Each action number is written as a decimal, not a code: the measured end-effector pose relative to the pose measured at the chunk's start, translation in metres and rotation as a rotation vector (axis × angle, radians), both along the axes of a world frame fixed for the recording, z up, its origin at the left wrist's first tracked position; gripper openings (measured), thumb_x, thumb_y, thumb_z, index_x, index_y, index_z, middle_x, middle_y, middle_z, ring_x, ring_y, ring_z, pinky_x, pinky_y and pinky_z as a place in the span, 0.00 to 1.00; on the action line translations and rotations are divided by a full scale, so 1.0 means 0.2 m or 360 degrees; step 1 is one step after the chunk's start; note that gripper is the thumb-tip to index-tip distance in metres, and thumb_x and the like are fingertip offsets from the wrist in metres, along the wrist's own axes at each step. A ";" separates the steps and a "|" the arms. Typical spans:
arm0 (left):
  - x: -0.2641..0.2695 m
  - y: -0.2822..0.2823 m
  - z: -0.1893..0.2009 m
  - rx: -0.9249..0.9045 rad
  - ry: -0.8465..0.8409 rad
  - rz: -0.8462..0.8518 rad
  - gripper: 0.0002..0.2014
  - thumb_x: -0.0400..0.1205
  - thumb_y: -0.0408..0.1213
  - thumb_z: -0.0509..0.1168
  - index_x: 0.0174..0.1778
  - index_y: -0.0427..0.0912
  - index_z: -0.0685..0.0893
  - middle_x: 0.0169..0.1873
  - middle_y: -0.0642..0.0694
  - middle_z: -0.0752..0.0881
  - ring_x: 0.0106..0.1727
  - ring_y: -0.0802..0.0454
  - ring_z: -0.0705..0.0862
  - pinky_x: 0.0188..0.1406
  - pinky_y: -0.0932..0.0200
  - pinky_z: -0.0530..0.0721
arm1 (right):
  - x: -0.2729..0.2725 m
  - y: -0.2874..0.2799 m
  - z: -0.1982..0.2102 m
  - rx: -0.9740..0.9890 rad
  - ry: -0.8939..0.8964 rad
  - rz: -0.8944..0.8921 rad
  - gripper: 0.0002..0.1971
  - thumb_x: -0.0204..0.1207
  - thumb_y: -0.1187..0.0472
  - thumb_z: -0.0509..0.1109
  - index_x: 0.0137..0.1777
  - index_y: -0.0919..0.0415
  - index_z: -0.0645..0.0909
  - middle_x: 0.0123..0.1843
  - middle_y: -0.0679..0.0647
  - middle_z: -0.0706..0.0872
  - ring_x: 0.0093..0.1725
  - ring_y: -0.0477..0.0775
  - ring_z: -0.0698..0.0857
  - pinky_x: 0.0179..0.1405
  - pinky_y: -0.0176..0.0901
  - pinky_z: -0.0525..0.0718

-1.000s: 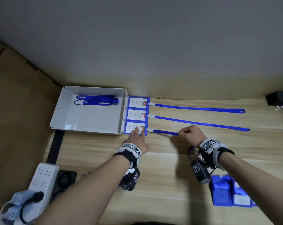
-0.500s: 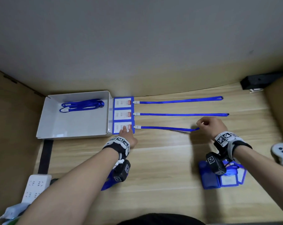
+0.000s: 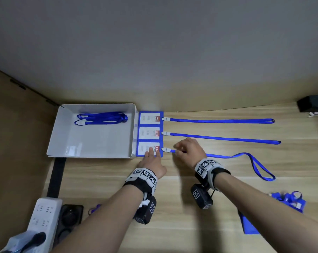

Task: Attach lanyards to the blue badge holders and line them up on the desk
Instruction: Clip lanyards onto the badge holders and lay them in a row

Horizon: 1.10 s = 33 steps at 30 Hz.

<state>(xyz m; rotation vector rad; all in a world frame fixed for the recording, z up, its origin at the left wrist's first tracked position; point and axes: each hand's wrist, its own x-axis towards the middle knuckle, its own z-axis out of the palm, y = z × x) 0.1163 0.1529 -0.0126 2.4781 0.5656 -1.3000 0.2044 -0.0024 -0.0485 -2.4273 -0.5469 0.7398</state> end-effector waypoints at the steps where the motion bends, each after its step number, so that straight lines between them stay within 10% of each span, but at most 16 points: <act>1: 0.00 0.01 0.00 -0.0029 -0.0005 0.0014 0.38 0.83 0.44 0.55 0.87 0.48 0.43 0.86 0.45 0.36 0.87 0.44 0.41 0.81 0.41 0.62 | -0.02 0.06 -0.02 -0.0041 -0.0018 0.0041 0.12 0.76 0.49 0.72 0.57 0.49 0.85 0.56 0.47 0.81 0.61 0.50 0.76 0.58 0.47 0.81; 6: -0.02 0.04 0.02 -0.0155 -0.0039 0.0055 0.38 0.83 0.44 0.55 0.87 0.49 0.44 0.86 0.46 0.36 0.87 0.46 0.40 0.81 0.41 0.60 | -0.04 0.18 -0.07 -0.0232 -0.0212 0.0154 0.12 0.72 0.46 0.75 0.49 0.51 0.82 0.55 0.48 0.80 0.59 0.52 0.76 0.55 0.48 0.82; 13: 0.00 0.04 0.03 -0.0162 -0.0067 0.0073 0.36 0.83 0.44 0.55 0.87 0.49 0.47 0.87 0.46 0.39 0.87 0.46 0.42 0.82 0.43 0.61 | 0.05 0.20 -0.02 -0.0309 0.0262 0.0171 0.12 0.74 0.43 0.72 0.43 0.51 0.81 0.43 0.50 0.86 0.44 0.53 0.84 0.44 0.46 0.82; 21: 0.02 0.01 0.05 -0.0089 0.0028 0.0036 0.35 0.84 0.44 0.54 0.87 0.49 0.47 0.87 0.46 0.38 0.87 0.45 0.43 0.81 0.40 0.63 | 0.08 -0.06 0.08 0.0033 0.0471 -0.0018 0.15 0.79 0.59 0.66 0.31 0.54 0.85 0.30 0.51 0.83 0.31 0.49 0.77 0.34 0.43 0.74; 25: 0.03 0.00 0.05 -0.0062 0.0066 0.0033 0.35 0.84 0.45 0.53 0.87 0.49 0.46 0.86 0.46 0.37 0.87 0.45 0.43 0.81 0.39 0.62 | 0.13 -0.30 0.06 -0.0046 0.0390 -0.0066 0.15 0.78 0.58 0.67 0.28 0.46 0.80 0.48 0.47 0.91 0.44 0.51 0.87 0.45 0.41 0.81; 29: 0.03 -0.01 0.05 -0.0069 0.0072 0.0057 0.35 0.84 0.44 0.52 0.87 0.49 0.46 0.86 0.46 0.37 0.87 0.45 0.43 0.81 0.36 0.61 | 0.15 -0.46 0.07 -0.0186 0.0311 -0.0146 0.17 0.79 0.56 0.67 0.26 0.48 0.79 0.29 0.39 0.82 0.35 0.50 0.81 0.36 0.40 0.75; 33: 0.03 -0.01 0.05 -0.0058 0.0084 0.0043 0.35 0.85 0.44 0.52 0.87 0.49 0.45 0.86 0.46 0.36 0.87 0.45 0.42 0.81 0.36 0.60 | 0.17 -0.56 0.05 -0.0282 0.0288 -0.0292 0.15 0.77 0.52 0.67 0.28 0.46 0.81 0.36 0.46 0.88 0.39 0.53 0.85 0.41 0.45 0.83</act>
